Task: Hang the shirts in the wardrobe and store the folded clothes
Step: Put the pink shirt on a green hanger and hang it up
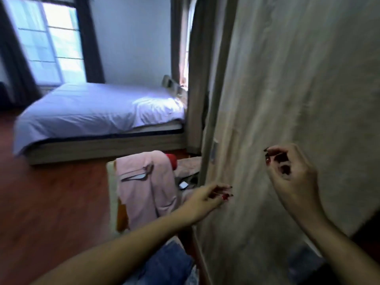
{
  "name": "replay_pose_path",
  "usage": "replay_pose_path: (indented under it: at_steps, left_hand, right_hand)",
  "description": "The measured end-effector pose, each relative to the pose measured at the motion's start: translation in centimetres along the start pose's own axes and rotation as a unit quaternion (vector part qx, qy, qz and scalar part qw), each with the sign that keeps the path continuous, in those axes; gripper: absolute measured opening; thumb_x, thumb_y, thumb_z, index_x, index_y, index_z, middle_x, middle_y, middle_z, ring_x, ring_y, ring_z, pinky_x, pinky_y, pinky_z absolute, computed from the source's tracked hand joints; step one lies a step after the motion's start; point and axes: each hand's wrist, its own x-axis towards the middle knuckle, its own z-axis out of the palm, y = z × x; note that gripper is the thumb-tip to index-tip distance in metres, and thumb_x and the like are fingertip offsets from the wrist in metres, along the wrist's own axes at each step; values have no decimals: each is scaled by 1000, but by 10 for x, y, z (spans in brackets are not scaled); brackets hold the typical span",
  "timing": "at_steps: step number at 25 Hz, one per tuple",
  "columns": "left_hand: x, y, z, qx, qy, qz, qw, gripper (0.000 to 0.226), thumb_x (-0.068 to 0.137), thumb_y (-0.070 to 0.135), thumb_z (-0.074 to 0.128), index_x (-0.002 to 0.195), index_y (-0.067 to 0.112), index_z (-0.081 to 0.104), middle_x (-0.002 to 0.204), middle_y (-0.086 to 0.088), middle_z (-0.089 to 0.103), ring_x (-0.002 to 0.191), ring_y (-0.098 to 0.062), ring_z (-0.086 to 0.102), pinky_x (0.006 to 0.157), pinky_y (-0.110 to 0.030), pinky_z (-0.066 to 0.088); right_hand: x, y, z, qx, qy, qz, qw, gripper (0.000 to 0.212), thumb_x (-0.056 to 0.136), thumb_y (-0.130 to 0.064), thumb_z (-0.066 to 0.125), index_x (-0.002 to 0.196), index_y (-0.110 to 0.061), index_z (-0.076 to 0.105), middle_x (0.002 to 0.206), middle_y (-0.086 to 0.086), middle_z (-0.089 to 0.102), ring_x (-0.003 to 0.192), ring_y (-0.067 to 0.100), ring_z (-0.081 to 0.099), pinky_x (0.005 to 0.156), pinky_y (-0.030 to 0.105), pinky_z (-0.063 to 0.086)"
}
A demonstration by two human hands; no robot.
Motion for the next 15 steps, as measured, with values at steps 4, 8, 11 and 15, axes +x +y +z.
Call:
replay_pose_path:
  at_steps: [4,8,11,15]
  left_hand:
    - [11,-74,-157,81,207,-69,973,21,89,1,56,105,14,63,108,-11,68,97,-20,63,88,-35,51]
    - [37,-139,-285,212,321,-145,911,16,86,1,57,95,8,69,103,-12,71,96,-27,65,83,-29,47]
    - [53,-182,-348,330,330,-180,866,18,85,7,57,97,5,70,105,-15,70,99,-31,62,86,-34,46]
    - [66,-225,-377,347,236,-336,843,37,95,29,44,98,0,66,107,-25,66,97,-39,60,80,-38,48]
  right_hand:
    - [24,10,162,41,-100,26,994,21,80,4,59,93,-13,62,90,2,58,74,6,56,66,13,45]
    - [43,16,313,30,-181,36,982,16,75,5,59,86,-6,62,88,10,63,80,18,57,73,17,39]
    - [40,24,400,24,-240,92,966,4,80,-8,62,84,-8,62,84,7,62,78,18,56,74,26,46]
    - [18,29,467,-17,-369,199,908,30,85,-35,60,70,-10,55,72,9,61,69,23,54,64,35,43]
